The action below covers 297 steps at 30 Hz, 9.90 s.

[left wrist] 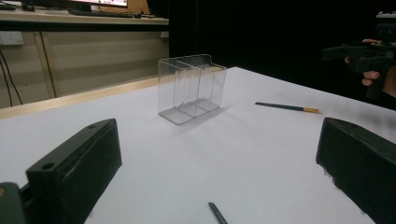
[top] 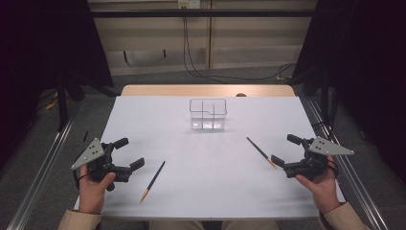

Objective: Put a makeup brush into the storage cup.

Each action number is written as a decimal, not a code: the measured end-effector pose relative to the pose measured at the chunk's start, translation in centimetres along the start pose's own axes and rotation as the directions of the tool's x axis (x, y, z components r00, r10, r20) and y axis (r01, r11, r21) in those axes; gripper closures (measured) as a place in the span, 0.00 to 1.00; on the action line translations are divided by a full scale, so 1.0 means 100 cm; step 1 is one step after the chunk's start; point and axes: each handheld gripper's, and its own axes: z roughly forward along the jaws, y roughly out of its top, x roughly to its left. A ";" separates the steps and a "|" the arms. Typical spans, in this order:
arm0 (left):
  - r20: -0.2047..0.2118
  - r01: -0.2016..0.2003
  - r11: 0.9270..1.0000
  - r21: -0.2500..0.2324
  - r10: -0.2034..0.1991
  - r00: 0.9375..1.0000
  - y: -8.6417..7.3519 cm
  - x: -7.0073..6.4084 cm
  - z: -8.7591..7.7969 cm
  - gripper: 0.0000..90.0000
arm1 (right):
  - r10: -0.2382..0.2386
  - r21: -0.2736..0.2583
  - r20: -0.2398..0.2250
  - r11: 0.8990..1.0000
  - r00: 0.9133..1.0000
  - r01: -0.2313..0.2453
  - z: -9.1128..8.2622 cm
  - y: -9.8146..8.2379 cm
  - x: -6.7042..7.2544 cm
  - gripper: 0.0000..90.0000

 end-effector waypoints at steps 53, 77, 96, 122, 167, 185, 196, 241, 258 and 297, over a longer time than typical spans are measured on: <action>-0.020 0.002 0.920 0.392 0.006 1.000 0.005 -0.015 0.052 0.00 | -0.027 0.018 -0.013 0.999 1.000 0.027 0.001 0.001 0.008 0.00; -0.056 0.068 0.645 0.761 -0.040 0.998 0.013 -0.022 0.073 0.00 | -0.030 0.024 -0.015 0.999 0.999 0.030 0.001 0.001 0.008 0.00; -0.128 0.144 0.426 0.893 -0.066 0.990 0.014 -0.027 0.077 0.14 | -0.023 0.027 -0.008 0.999 1.000 0.024 0.001 0.000 0.008 0.00; -0.171 0.193 0.339 0.921 -0.095 0.981 0.004 -0.033 0.076 0.61 | -0.034 0.033 -0.006 0.999 0.999 0.034 0.002 0.000 0.007 0.00; -0.132 0.141 0.301 0.943 -0.052 0.990 0.015 -0.034 0.096 0.93 | -0.035 0.037 -0.003 0.999 0.999 0.035 0.001 0.000 0.006 0.00; -0.040 0.061 0.361 0.931 -0.065 0.997 0.040 -0.043 0.130 0.94 | -0.027 0.037 -0.010 0.999 1.000 0.028 0.001 0.000 0.006 0.00; 0.032 -0.007 0.383 0.924 -0.059 0.998 0.044 -0.051 0.155 0.94 | -0.023 0.046 -0.017 0.999 1.000 0.024 0.003 -0.001 0.005 0.00; 0.256 -0.225 0.369 0.902 -0.037 0.966 0.062 -0.096 0.223 0.94 | -0.032 0.127 -0.149 0.991 0.988 0.051 0.033 0.012 0.012 0.00; 0.314 -0.285 0.338 0.897 -0.033 0.949 0.064 -0.105 0.239 0.94 | -0.058 0.213 -0.252 0.970 0.966 0.114 0.059 0.026 0.018 0.00; 0.403 -0.364 0.344 0.865 -0.048 0.914 0.064 -0.117 0.248 0.94 | -0.186 0.353 -0.558 0.829 0.809 0.434 0.114 0.049 0.035 0.51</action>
